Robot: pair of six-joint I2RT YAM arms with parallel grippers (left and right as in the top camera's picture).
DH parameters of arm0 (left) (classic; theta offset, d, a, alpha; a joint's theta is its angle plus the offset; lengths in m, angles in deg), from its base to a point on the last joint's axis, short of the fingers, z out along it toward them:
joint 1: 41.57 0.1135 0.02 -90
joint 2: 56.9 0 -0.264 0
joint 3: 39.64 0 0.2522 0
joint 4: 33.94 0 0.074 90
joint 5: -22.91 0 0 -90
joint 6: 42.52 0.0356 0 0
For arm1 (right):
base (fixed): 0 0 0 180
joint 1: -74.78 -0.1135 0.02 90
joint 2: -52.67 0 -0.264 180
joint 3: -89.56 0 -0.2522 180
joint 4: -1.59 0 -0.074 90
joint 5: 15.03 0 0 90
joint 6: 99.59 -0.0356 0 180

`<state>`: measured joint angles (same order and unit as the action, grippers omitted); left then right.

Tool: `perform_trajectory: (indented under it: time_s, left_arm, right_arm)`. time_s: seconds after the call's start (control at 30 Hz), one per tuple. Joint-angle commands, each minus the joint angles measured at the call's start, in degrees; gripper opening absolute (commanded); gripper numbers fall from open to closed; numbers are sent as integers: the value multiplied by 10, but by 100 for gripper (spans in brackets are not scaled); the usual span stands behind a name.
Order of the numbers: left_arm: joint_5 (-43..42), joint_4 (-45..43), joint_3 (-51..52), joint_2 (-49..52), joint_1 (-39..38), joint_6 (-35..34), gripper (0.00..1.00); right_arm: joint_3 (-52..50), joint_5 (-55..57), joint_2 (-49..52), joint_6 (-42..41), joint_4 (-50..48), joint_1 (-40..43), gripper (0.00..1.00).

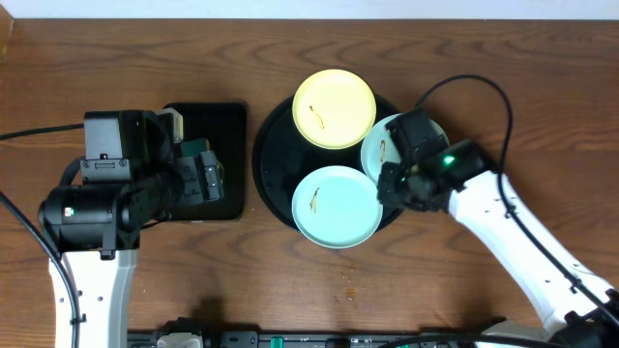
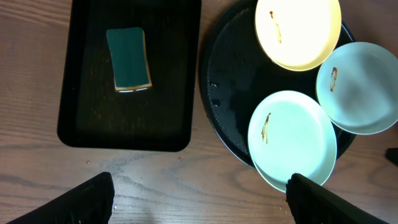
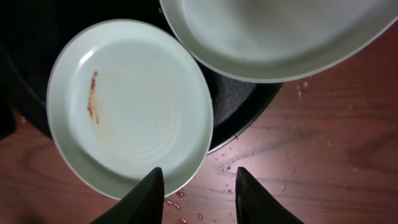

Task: Clean dirty plates on tray and stack at the side
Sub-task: 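Reach the right gripper to the lower pale blue plate and grasp its rim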

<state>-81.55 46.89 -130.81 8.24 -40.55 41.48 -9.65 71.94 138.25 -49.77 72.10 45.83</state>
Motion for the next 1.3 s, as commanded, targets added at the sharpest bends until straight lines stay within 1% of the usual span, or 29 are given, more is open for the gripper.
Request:
perform_trajectory:
  time_s: [0.0, 0.1, 0.2, 0.43, 0.53, 0.67, 0.9, 1.13, 1.2, 1.23, 1.27]
  left_arm:
    - [6, 2, -5, 0, 2, -3, 88]
    - [5, 2, -5, 0, 2, -3, 88]
    - [6, 2, -4, 0, 2, -3, 88]
    - [5, 2, -4, 0, 2, -3, 88]
    - [6, 2, -4, 1, 2, -3, 88]
    - [5, 4, -4, 1, 2, -3, 88]
    - [5, 4, -4, 1, 2, -3, 88]
    - [5, 5, -4, 1, 2, -3, 88]
    - [5, 5, -4, 1, 2, -3, 88]
    - [5, 5, -4, 1, 2, -3, 88]
    - [6, 5, -4, 1, 2, -3, 89]
  right_arm:
    - [-37, 28, -1, -58, -30, -23, 36]
    - [-80, 28, -1, -82, -76, -31, 36]
    - [-116, 26, -1, -100, -112, -31, 35]
    - [-167, 25, 0, -104, -188, -32, 29]
    - [-185, 26, 0, -106, -217, -35, 28]
    - [-209, 26, 0, -133, -242, -38, 27]
    - [-219, 26, 2, -136, -261, -38, 25]
    - [-219, 25, 42, -147, -278, -50, 24]
    - [-219, 26, 51, -147, -281, -56, 21]
    - [-219, 26, 55, -147, -282, -58, 15]
    - [-219, 26, 55, -147, -283, -59, 12]
